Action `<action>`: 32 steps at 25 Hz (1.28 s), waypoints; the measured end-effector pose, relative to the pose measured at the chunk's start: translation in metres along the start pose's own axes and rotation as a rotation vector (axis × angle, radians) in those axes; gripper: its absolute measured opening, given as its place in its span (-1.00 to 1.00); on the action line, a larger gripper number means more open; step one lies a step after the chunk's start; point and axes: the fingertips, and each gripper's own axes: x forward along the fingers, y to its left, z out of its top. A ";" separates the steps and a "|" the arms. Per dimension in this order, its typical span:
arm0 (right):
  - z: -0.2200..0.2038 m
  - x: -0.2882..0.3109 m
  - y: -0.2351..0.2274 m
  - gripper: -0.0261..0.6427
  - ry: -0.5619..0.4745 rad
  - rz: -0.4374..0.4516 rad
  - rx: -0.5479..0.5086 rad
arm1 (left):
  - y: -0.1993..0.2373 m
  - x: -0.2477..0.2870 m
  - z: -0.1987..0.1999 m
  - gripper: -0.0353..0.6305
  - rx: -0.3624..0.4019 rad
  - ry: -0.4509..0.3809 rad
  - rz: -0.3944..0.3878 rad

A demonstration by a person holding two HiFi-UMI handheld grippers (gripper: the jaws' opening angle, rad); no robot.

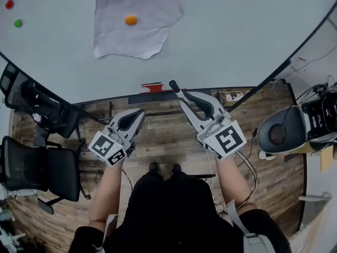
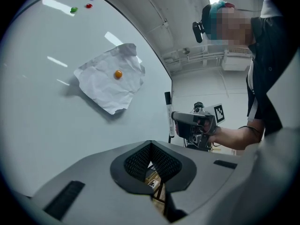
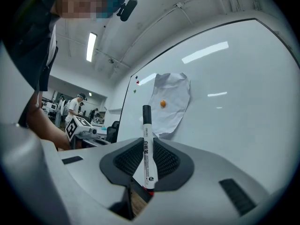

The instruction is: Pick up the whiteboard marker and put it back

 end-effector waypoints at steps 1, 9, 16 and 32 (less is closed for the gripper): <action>-0.005 0.004 -0.002 -0.70 0.015 -0.002 -0.011 | 0.003 0.001 -0.001 -0.88 -0.002 0.003 0.001; -0.045 0.043 -0.018 -0.70 0.119 0.003 -0.073 | 0.035 0.010 -0.021 -0.88 -0.039 0.034 0.005; -0.083 0.073 -0.021 -0.70 0.268 0.032 -0.238 | 0.056 0.013 -0.040 -0.88 -0.075 0.052 0.019; -0.194 0.117 -0.023 -0.70 0.459 0.114 -0.337 | 0.084 0.003 -0.083 -0.87 -0.153 0.090 0.030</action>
